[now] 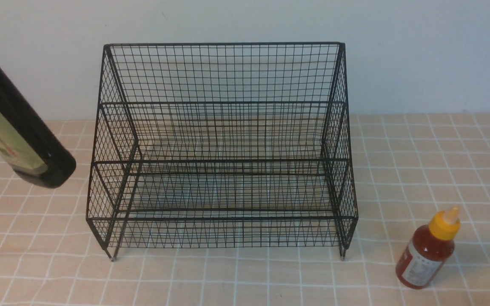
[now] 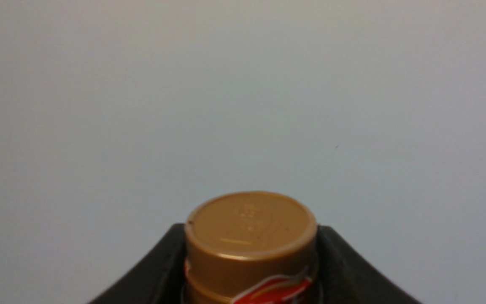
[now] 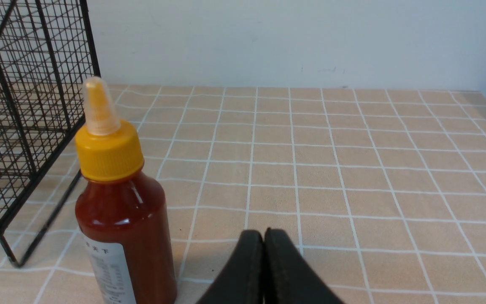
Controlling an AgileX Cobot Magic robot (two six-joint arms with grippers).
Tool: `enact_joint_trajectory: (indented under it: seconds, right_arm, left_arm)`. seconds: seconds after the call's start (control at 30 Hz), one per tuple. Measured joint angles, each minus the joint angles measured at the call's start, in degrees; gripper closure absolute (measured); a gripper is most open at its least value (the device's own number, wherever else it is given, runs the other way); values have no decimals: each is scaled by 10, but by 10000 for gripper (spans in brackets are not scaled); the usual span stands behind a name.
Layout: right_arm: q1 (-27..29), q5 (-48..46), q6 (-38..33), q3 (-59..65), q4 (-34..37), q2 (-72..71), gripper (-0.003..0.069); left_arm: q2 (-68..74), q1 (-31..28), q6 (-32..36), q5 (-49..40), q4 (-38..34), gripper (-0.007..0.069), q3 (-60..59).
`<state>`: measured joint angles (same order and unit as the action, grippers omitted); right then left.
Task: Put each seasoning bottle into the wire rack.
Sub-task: Use the left arm to put the condiment bottle back on the shelf
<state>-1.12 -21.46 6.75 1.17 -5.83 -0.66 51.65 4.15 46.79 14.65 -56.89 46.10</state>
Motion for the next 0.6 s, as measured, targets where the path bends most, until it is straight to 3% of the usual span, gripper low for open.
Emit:
enact_joint_trajectory:
  seconds: [0.43,0.6]
  right_arm:
    - [0,0,-1,0,0,0,673]
    - [0,0,-1,0,0,0,673]
  left_arm:
    - [57,10,-46,-72,-30,306,69]
    - [99,83,-37,6,-31,306,79]
